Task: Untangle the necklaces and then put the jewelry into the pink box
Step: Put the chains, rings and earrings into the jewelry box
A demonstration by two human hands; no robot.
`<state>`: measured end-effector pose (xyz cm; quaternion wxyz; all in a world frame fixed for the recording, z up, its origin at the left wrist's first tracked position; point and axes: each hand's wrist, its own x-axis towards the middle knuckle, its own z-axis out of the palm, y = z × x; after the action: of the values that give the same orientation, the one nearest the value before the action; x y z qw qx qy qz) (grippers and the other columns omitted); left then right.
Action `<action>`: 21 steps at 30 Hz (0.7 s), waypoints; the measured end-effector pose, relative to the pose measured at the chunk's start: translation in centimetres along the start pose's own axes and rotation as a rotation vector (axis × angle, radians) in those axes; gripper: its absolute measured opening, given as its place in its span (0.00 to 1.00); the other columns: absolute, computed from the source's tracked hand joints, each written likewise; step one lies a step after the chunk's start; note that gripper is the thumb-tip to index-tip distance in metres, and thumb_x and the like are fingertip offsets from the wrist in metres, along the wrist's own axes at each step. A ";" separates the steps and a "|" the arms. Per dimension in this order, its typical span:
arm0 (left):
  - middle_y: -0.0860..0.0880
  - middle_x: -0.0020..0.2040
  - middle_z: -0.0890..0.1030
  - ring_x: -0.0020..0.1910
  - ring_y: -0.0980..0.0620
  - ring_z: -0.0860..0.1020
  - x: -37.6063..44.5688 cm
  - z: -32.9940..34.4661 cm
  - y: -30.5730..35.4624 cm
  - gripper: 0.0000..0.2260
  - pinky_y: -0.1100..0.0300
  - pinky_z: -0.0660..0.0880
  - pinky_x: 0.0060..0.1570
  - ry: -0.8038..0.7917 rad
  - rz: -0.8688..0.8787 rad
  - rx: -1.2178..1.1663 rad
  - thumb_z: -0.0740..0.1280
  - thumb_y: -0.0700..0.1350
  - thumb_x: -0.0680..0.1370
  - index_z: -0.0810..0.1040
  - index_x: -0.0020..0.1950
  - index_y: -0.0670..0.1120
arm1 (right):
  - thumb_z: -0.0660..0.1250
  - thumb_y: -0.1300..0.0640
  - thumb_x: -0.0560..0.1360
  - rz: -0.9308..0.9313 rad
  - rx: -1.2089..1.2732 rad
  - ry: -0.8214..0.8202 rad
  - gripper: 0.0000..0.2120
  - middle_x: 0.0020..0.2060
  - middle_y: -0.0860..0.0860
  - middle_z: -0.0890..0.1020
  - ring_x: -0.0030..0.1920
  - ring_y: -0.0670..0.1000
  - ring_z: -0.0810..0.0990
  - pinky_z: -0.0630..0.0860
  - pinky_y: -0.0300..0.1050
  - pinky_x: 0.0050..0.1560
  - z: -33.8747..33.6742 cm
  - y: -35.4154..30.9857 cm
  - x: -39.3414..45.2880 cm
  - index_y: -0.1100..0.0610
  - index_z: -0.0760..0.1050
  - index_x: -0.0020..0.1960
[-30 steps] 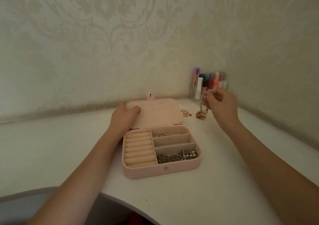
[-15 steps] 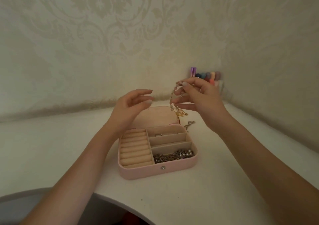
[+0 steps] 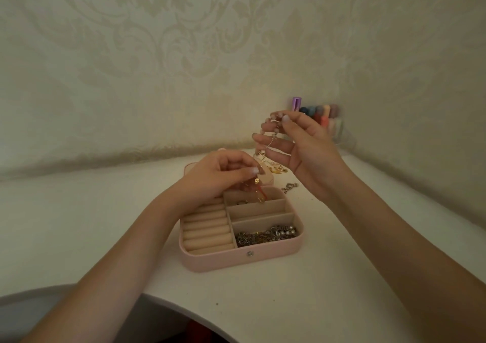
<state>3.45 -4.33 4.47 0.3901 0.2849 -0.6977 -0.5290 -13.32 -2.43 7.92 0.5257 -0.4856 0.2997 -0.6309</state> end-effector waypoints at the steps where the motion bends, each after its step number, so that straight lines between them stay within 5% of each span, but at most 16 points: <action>1: 0.48 0.37 0.83 0.40 0.52 0.81 0.0 -0.1 0.0 0.06 0.61 0.79 0.46 0.023 -0.001 -0.020 0.63 0.34 0.77 0.77 0.43 0.41 | 0.56 0.60 0.81 0.007 0.011 0.015 0.08 0.41 0.54 0.82 0.42 0.54 0.85 0.82 0.46 0.43 -0.1 0.0 0.1 0.59 0.74 0.51; 5: 0.46 0.36 0.82 0.44 0.48 0.83 0.2 -0.1 0.3 0.10 0.61 0.79 0.44 0.083 -0.017 -0.161 0.59 0.35 0.79 0.73 0.40 0.42 | 0.57 0.61 0.81 0.027 0.070 0.034 0.08 0.39 0.54 0.81 0.41 0.54 0.84 0.82 0.47 0.42 -0.4 0.0 0.0 0.60 0.74 0.50; 12: 0.49 0.31 0.75 0.32 0.54 0.77 0.6 -0.8 0.3 0.09 0.62 0.78 0.38 0.203 0.020 -0.413 0.60 0.37 0.78 0.74 0.38 0.42 | 0.61 0.67 0.77 0.054 0.050 -0.011 0.07 0.34 0.53 0.78 0.37 0.49 0.80 0.81 0.46 0.43 0.0 0.2 -0.3 0.59 0.75 0.51; 16: 0.50 0.32 0.70 0.27 0.58 0.68 0.6 -0.8 0.3 0.08 0.68 0.64 0.25 0.171 0.048 -0.439 0.64 0.40 0.72 0.82 0.38 0.43 | 0.61 0.68 0.77 0.089 -0.064 -0.045 0.10 0.32 0.52 0.74 0.35 0.47 0.74 0.79 0.41 0.40 0.2 0.7 -0.4 0.60 0.77 0.54; 21: 0.51 0.28 0.67 0.23 0.59 0.61 0.3 -0.8 0.3 0.08 0.69 0.54 0.21 0.120 0.019 -0.327 0.65 0.42 0.71 0.83 0.38 0.45 | 0.62 0.66 0.78 0.186 -0.206 -0.131 0.10 0.35 0.52 0.75 0.33 0.43 0.73 0.76 0.35 0.37 0.6 1.5 -0.6 0.62 0.79 0.55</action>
<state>4.00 -4.91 5.00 0.4769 0.2420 -0.5804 -0.6141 -12.24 -2.19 6.56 0.5475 -0.5475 0.3715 -0.5123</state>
